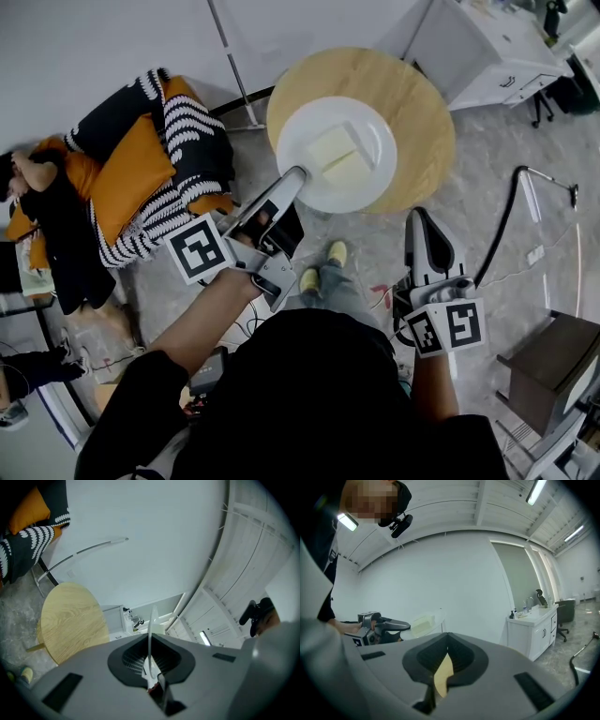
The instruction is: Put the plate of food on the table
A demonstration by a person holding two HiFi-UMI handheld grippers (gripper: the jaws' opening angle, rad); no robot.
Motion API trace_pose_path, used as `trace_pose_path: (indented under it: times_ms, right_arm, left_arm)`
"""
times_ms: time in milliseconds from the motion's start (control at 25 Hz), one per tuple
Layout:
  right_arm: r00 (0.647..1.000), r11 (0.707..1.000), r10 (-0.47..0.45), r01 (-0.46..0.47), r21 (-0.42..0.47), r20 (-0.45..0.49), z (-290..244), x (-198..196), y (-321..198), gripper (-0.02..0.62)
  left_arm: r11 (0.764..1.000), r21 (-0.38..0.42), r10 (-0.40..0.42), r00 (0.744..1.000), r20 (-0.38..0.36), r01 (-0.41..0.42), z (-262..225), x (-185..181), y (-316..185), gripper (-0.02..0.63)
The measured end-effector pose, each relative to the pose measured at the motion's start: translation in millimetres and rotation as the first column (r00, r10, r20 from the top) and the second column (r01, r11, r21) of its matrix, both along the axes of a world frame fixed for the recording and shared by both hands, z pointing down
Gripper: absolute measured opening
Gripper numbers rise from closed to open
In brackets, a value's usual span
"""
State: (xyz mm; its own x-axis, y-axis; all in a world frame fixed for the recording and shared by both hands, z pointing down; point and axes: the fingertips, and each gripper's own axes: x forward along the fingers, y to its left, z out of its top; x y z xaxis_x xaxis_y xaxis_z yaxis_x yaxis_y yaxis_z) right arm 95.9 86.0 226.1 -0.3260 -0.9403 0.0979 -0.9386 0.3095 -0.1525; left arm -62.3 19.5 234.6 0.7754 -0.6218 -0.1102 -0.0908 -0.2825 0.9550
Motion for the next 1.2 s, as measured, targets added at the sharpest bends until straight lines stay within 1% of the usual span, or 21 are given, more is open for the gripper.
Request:
trace_pose_path:
  times_ms: [160, 360, 440, 760, 1040, 1200]
  right_arm:
    - [1.000, 1.000, -0.002, 0.002, 0.001, 0.011, 2, 15, -19, 0.006]
    - [1.000, 1.000, -0.010, 0.010, 0.004, 0.029, 5, 67, -63, 0.006]
    - [0.999, 1.000, -0.019, 0.019, 0.008, 0.035, 5, 75, -72, 0.006]
    - [0.997, 0.998, -0.060, 0.059, 0.023, 0.056, 5, 69, -77, 0.006]
    - [0.995, 0.997, -0.081, 0.080, 0.018, 0.059, 10, 67, -77, 0.006]
    - [0.994, 0.996, -0.092, 0.091, 0.010, 0.056, 11, 66, -79, 0.006]
  left_arm:
    - [1.000, 0.003, -0.003, 1.000, 0.008, 0.003, -2, 14, -21, 0.017]
    - [1.000, 0.018, -0.004, 1.000, 0.022, 0.004, -6, 67, -65, 0.017]
    - [1.000, 0.022, -0.010, 1.000, 0.024, 0.009, -10, 77, -73, 0.017]
    - [0.998, 0.045, -0.036, 0.998, 0.051, 0.034, -15, 73, -73, 0.017]
    - [0.998, 0.051, -0.043, 0.998, 0.049, 0.041, -15, 75, -74, 0.017]
    - [0.999, 0.020, -0.048, 0.998, 0.050, 0.047, -11, 74, -74, 0.017]
